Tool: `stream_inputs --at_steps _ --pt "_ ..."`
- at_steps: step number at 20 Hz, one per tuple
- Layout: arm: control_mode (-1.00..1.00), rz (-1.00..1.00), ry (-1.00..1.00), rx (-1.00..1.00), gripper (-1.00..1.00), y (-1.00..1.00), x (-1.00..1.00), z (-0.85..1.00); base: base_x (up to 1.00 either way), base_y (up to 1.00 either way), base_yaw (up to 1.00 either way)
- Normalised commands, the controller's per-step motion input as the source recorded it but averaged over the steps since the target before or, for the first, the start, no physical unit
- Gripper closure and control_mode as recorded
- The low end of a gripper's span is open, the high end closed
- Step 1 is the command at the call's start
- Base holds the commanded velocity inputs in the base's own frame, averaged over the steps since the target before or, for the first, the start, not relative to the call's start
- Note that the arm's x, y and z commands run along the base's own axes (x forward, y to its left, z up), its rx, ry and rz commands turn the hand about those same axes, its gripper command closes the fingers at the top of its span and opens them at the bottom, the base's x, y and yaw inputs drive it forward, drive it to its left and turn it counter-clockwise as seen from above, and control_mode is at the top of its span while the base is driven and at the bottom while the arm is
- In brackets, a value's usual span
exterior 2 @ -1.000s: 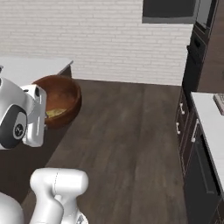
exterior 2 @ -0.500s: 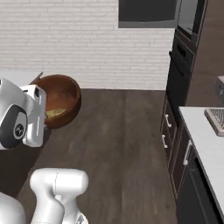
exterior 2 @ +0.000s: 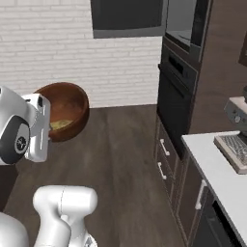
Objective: Pick the potato from the sink and place it in the bowl. Then pick the bowl and place it in the microwave. Then close the microwave door and press the start button.
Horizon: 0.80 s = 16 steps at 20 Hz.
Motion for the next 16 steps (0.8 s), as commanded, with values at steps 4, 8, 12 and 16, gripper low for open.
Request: stream_inputs --at_steps 4,8,12,16 --pt "1.00 0.00 0.00 0.00 1.00 0.00 0.00 0.00 1.00 0.15 -0.51" --pt "1.00 0.00 0.00 0.00 1.00 0.00 0.00 0.00 1.00 0.28 -0.55" --pt "1.00 0.00 0.00 0.00 1.00 0.00 0.00 0.00 1.00 0.45 -0.39" --pt "1.00 0.00 0.00 0.00 1.00 0.00 0.00 0.00 0.99 0.09 -0.25"
